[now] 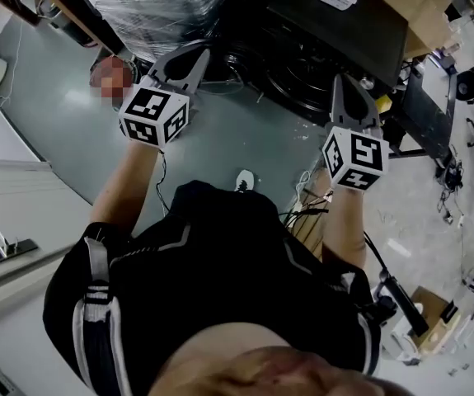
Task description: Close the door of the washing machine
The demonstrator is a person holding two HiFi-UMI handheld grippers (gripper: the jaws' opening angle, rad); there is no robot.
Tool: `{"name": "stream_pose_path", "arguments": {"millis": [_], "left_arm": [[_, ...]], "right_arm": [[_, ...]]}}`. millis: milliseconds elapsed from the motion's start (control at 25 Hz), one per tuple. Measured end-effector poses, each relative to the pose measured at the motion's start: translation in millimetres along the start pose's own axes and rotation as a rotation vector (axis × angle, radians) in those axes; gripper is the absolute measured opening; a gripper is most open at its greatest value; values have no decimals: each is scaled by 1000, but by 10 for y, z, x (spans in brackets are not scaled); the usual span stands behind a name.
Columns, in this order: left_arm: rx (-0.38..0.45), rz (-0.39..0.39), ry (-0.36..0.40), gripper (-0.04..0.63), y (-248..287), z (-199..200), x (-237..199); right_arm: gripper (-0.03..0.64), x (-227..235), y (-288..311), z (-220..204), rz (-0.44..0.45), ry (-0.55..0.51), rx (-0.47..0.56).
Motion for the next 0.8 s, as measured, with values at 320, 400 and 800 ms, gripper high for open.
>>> {"name": "stream_pose_path", "arguments": {"millis": [320,400,800], "left_arm": [[-68,-36,75,3,369,3,-246],[-74,-51,84,3,491,15,-391],[-109,-189,47,3,958,-318,-1414]], "right_arm": [[5,97,353,-21,1,18,-23],[5,87,457,32,-13,9,-20],[5,-385,1253,147,-80,46,-30]]}}
Point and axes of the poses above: the fingertips, and each gripper's own axes: y forward along the fingers, x to its right, z out of its top, the point moved 3 cm from there along -y, backward along the fingers, and after that the axes turned 5 degrees about -z, right-handed, at the moved point
